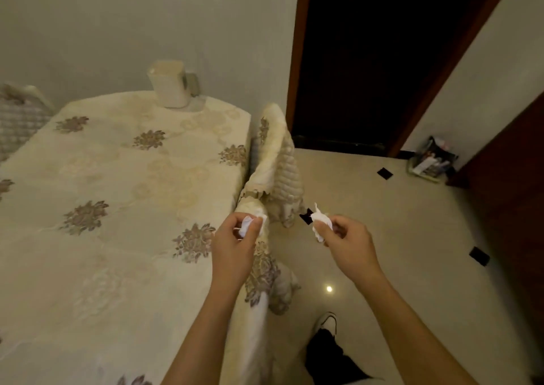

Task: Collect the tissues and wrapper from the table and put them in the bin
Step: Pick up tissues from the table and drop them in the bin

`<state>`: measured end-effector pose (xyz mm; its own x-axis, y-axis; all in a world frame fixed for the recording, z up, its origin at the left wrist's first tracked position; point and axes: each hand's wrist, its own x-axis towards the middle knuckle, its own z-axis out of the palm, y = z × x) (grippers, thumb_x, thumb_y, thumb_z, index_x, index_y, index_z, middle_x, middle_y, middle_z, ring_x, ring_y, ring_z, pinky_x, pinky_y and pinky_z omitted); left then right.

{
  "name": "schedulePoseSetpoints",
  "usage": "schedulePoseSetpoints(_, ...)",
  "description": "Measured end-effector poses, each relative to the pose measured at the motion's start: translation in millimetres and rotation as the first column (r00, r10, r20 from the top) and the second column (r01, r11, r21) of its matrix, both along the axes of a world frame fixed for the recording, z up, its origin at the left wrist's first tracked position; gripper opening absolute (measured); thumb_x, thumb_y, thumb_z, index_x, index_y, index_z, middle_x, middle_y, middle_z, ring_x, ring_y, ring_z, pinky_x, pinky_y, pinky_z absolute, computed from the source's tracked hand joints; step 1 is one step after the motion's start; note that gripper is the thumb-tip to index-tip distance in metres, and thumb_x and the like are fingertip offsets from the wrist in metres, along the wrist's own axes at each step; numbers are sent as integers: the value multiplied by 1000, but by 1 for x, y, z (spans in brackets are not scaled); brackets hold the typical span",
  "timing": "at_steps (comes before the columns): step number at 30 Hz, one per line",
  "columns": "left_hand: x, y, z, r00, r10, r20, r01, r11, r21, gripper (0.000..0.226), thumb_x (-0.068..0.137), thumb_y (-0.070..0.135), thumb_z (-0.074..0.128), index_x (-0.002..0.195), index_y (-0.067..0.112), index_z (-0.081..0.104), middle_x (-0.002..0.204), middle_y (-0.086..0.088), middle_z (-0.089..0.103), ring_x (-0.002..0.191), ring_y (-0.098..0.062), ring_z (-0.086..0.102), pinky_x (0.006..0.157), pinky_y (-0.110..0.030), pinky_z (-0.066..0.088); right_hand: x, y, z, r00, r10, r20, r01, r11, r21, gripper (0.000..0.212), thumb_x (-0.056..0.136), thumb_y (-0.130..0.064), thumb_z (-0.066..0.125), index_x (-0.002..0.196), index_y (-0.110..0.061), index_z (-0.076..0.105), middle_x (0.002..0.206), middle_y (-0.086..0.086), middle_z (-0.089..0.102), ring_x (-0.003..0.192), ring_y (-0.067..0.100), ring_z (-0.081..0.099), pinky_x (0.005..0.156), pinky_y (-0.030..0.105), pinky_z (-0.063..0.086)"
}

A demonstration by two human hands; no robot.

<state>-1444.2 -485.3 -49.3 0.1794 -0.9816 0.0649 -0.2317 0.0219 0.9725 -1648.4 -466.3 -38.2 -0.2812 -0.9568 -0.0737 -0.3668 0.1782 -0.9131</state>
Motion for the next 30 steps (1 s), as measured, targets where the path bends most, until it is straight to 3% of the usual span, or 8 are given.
schedulePoseSetpoints(5, -51, -26, 1, 998, -62, -7, 62, 998, 20, 13, 91, 25, 66, 79, 20, 64, 74, 7, 64, 69, -17, 58, 65, -43, 50, -46, -17, -8, 998, -55, 39, 55, 998, 7, 21, 88, -31, 69, 68, -23, 72, 71, 8, 71, 69, 30, 63, 69, 48, 53)
schedulePoseSetpoints(9, -97, -61, -4, 996, -72, 43, 70, 997, 44, 13, 90, 27, 66, 79, 22, 65, 72, 15, 64, 67, -6, 58, 62, -29, 47, -89, -50, -14, 993, -84, 84, 84, 996, 0, 21, 88, -32, 70, 70, -22, 72, 70, 4, 72, 74, 33, 66, 69, 46, 54)
schedulePoseSetpoints(12, -139, -94, -5, 995, -88, 46, 86, 995, 46, 14, 90, 28, 67, 78, 21, 65, 68, 10, 63, 63, -7, 57, 59, -24, 46, -130, -84, -15, 992, -89, 93, 90, 996, -11, 25, 88, -34, 70, 72, -15, 71, 70, 9, 71, 74, 35, 65, 69, 45, 53)
schedulePoseSetpoints(15, -181, -128, -4, 995, -80, 58, 77, 996, 52, 14, 89, 35, 67, 79, 26, 65, 73, 11, 66, 63, -1, 58, 56, -16, 47, -176, -120, -15, 995, -76, 67, 77, 997, -8, 24, 88, -36, 69, 71, -18, 71, 63, -2, 67, 59, 20, 59, 59, 32, 49)
schedulePoseSetpoints(17, -209, -149, -4, 994, -76, 75, 70, 994, 83, 15, 89, 42, 65, 82, 28, 65, 77, 12, 66, 67, -2, 59, 60, -20, 51, -205, -143, -15, 999, -51, 15, 51, 999, -11, 25, 87, -37, 68, 69, -20, 69, 56, -9, 59, 49, 5, 47, 50, 17, 38)
schedulePoseSetpoints(22, -265, -192, -4, 993, -53, 102, 42, 993, 109, 12, 89, 40, 64, 85, 29, 64, 82, 11, 67, 77, -10, 66, 69, -30, 58, -261, -189, -18, 999, -20, -35, 19, 1000, -19, 24, 87, -37, 68, 69, -22, 69, 55, -9, 58, 49, 1, 48, 47, 12, 36)
schedulePoseSetpoints(25, -288, -212, -4, 993, -48, 111, 34, 992, 125, 10, 89, 36, 66, 85, 28, 63, 86, 8, 68, 80, -14, 68, 71, -35, 60, -283, -210, -24, 999, -19, -34, 19, 1000, -14, 23, 87, -41, 67, 68, -27, 69, 56, -13, 60, 49, 2, 50, 47, 14, 37)
schedulePoseSetpoints(30, -309, -248, -8, 993, -67, 97, 54, 990, 132, 15, 90, 29, 66, 85, 15, 64, 82, -3, 67, 76, -15, 64, 68, -38, 57, -303, -247, -37, 999, 13, -34, -13, 1000, 28, 26, 86, -44, 65, 71, -24, 70, 63, 3, 65, 52, 11, 53, 51, 25, 41)
